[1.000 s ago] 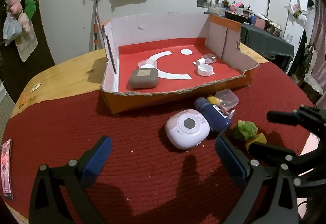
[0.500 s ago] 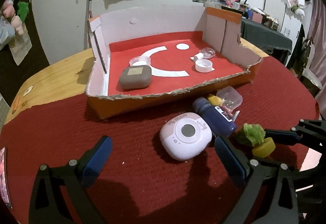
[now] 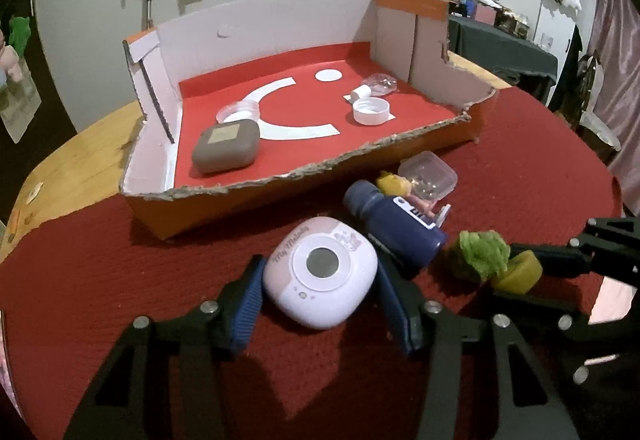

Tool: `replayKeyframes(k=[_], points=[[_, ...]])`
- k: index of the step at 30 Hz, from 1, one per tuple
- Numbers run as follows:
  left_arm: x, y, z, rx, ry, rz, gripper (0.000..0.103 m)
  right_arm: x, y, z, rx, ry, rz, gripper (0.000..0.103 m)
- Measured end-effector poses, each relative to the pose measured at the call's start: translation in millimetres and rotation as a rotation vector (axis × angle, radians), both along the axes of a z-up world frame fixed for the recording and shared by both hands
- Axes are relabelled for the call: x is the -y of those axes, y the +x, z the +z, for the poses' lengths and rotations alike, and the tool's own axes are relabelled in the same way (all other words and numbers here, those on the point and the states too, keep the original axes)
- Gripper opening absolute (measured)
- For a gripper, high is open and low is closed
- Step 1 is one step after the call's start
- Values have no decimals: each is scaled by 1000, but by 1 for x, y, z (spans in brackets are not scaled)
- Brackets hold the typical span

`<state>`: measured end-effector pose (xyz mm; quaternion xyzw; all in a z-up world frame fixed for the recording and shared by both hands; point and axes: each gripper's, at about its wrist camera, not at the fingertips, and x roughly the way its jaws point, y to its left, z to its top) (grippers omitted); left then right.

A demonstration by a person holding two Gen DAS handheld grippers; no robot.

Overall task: Organize objects
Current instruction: 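Carry the white device and yellow cap up over the box wall into the box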

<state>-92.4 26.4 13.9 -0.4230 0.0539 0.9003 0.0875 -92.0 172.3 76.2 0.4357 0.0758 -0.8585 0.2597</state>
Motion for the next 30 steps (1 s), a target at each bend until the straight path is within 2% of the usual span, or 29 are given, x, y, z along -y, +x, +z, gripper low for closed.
replayKeyframes(k=[13,30], points=[[6,23,26,-47,51,7,57,-3,3,36,-73,-60,8,30],[10,24,44,-78,84,10,57,1,-6,46,-91,-86,24,30]])
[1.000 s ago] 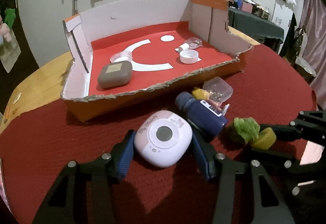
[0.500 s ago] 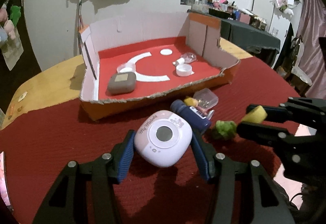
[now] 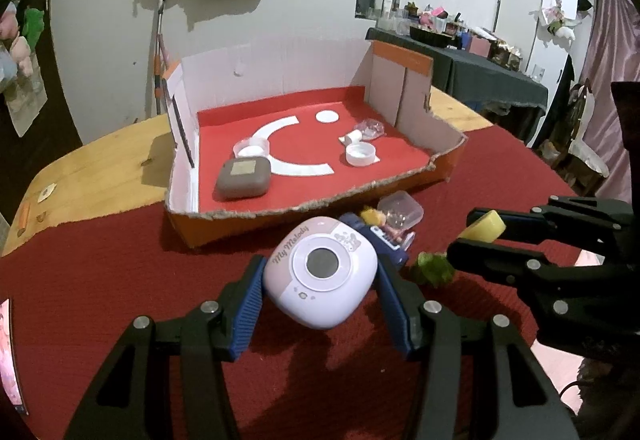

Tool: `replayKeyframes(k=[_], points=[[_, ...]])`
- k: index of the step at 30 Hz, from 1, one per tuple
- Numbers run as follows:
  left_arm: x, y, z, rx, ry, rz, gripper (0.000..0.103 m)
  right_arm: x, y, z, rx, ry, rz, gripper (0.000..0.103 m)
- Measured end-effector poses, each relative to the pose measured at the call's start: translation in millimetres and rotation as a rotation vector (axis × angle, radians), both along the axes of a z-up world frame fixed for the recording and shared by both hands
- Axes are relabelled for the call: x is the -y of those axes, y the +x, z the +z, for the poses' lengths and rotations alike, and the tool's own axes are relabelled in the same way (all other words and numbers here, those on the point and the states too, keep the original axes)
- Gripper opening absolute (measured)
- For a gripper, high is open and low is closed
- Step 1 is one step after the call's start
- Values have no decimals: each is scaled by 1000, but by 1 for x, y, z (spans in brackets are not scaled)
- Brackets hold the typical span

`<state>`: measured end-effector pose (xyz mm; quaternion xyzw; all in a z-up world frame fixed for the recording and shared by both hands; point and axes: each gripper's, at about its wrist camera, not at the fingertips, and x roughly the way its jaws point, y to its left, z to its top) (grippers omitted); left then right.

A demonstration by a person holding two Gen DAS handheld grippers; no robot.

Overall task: Organize objects
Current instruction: 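Carry the white device and yellow cap up over the box wall into the box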

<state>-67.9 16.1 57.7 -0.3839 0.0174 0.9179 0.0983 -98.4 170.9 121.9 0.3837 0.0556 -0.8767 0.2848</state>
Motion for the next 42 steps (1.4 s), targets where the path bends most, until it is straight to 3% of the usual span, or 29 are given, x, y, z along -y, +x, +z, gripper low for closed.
replayKeyframes(k=[22,42], points=[[3,-35,19,-8,10,5,57,4,-34,21,-31,-16,11,30],[5,-84,9,86,57,-28,57,5,-87,17,7,19,-10,30]])
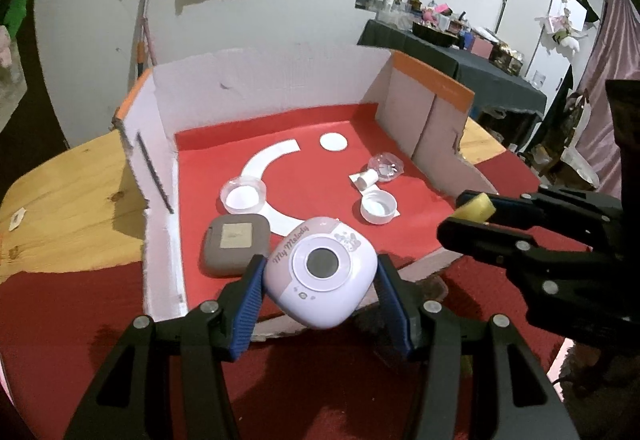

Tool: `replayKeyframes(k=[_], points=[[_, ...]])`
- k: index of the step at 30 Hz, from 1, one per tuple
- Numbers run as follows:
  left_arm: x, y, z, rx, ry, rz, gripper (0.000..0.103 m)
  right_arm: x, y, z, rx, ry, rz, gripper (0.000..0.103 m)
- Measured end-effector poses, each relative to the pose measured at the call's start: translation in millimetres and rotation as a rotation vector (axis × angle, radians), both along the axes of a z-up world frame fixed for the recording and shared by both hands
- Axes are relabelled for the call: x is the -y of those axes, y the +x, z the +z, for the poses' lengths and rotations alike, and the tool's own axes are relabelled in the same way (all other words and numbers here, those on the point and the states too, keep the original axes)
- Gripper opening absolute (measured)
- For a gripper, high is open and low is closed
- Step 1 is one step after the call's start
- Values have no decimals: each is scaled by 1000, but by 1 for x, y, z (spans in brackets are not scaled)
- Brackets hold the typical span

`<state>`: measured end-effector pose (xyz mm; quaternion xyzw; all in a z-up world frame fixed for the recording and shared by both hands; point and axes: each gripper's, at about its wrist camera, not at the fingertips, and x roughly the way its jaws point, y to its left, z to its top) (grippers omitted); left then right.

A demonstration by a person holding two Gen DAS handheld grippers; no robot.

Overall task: Organize objects
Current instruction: 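Carry the white device and yellow cap up over the box wall into the box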

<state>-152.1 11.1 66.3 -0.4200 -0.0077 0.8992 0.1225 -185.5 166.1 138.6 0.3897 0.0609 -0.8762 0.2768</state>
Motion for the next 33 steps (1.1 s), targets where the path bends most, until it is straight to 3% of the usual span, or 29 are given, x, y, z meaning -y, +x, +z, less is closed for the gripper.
replayKeyframes(k=[33], points=[[-3,-39,-31,126,-9,-47,57,12,-51,-42,154,32,24,30]])
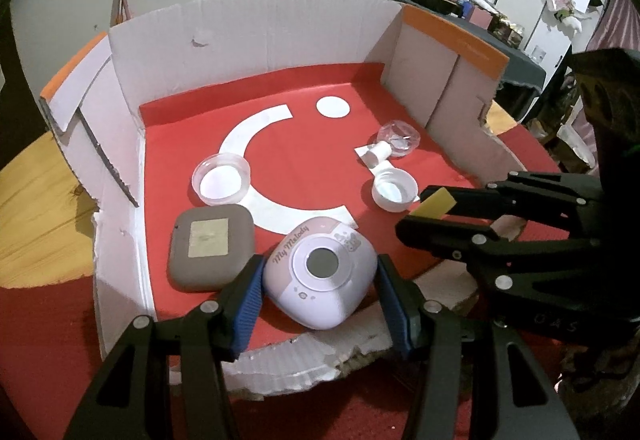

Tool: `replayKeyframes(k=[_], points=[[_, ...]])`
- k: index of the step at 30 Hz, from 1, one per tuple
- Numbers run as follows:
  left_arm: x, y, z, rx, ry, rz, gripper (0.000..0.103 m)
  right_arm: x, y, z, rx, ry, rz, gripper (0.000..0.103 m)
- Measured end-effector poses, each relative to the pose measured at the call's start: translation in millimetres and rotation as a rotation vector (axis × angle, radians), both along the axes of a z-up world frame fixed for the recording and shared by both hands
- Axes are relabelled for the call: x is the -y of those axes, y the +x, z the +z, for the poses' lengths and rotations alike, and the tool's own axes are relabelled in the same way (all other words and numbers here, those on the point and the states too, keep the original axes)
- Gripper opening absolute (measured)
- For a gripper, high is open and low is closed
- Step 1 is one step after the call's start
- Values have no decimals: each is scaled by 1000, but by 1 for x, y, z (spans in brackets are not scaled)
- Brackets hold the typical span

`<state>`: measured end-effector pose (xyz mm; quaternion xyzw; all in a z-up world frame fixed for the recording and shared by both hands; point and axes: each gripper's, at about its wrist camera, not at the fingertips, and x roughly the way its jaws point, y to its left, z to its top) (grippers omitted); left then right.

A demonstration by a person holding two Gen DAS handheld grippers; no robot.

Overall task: Organize objects
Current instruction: 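Carry the white device and yellow cap up over the box wall into the box, then lower the white device and open the left tool while the right tool releases the yellow cap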

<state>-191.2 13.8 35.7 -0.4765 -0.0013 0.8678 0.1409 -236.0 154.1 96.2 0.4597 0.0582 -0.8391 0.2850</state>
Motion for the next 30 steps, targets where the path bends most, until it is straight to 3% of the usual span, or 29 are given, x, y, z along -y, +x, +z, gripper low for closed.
replayKeyframes(k=[16,30], points=[[4,-25,-11,-11,-85,83,57,-1,-23,-11,-23,15,-57,30],[11,-35,-13,-44,-91,135,57,1,-31,-14,-68,28,-82,30]])
